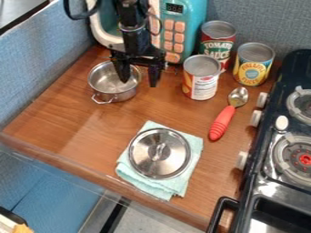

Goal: Moved the silver pot to the bottom left of the table

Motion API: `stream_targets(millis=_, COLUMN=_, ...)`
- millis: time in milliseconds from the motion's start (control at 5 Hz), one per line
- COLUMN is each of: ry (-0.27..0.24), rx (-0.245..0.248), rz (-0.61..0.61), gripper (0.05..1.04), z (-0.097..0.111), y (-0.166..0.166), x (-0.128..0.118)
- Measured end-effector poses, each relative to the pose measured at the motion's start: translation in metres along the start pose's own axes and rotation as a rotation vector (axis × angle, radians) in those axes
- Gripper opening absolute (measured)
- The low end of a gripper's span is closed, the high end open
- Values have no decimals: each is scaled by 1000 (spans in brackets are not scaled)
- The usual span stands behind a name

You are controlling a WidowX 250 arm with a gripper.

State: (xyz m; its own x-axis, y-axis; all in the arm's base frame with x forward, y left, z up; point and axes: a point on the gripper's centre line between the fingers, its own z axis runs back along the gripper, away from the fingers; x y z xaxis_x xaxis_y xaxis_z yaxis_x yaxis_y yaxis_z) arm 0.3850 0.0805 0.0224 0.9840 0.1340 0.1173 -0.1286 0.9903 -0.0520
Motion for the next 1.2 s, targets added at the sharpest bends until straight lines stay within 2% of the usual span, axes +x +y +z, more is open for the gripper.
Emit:
stream_targets(millis=200, ry=42, rx=13, rz=-27, gripper=1001, z=-16, y=-5, x=4)
stream_targets(millis=400, ry=79, rx=43, rz=-66, gripper=931, z=-30, y=-9, x=5)
stream_targets(millis=800, ry=87, rx=50, rz=-60, gripper=354, z=-32, y=-8, x=3)
stream_targets(millis=1000, ry=90, rx=50, rz=-57, gripper=151, z=-32, y=-7, x=3)
stream_targets(millis=1200, ry=76, rx=49, rz=-46, gripper=92, z=-23, y=-7, x=2)
